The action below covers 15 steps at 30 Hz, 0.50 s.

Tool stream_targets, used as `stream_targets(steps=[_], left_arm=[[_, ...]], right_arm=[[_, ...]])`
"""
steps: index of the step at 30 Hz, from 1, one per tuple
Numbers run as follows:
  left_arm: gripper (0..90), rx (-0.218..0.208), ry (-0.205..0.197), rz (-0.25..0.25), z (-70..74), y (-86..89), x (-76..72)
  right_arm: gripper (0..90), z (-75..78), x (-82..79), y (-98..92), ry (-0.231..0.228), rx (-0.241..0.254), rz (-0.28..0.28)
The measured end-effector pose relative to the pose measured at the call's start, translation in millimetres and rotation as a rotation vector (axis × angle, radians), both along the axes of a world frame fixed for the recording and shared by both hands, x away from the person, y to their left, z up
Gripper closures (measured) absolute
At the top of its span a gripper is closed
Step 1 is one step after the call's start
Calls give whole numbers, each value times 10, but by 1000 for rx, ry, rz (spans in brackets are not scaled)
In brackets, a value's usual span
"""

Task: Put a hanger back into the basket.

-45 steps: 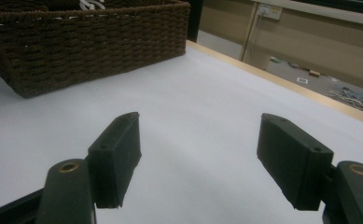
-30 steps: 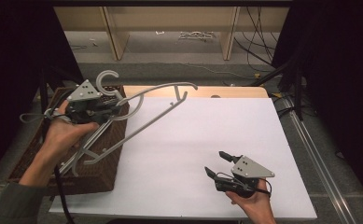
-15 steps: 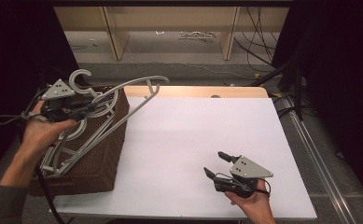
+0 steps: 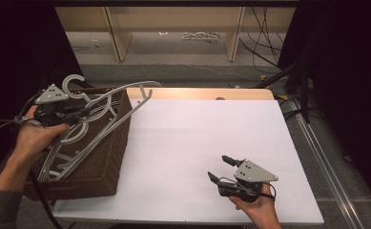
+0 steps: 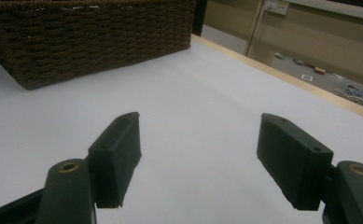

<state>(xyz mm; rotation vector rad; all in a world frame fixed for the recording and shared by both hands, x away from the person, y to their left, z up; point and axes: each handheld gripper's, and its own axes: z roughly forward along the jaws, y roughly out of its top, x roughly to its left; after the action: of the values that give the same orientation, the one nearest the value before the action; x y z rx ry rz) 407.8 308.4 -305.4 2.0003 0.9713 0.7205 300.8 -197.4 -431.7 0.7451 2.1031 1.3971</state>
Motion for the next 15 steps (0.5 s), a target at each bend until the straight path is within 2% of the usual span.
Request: stream_targets(steps=[1, 6, 8, 10, 11, 15], left_arm=[[813, 16, 3, -9, 0, 11, 4], [813, 30, 13, -10, -51, 8, 39], [812, 21, 14, -6, -74, -4, 49], [812, 36, 18, -11, -81, -3, 57], [812, 69, 26, -30, -71, 16, 62], [812, 76, 27, -32, -79, 9, 63]], right_arm=[[314, -3, 3, 1, -4, 0, 4], [314, -4, 1, 3, 0, -5, 3], [314, -7, 4, 8, -3, -9, 7], [314, -12, 2, 18, -3, -11, 6], [314, -13, 5, 18, -3, -20, 15], [314, -20, -2, 41, -3, -34, 25]])
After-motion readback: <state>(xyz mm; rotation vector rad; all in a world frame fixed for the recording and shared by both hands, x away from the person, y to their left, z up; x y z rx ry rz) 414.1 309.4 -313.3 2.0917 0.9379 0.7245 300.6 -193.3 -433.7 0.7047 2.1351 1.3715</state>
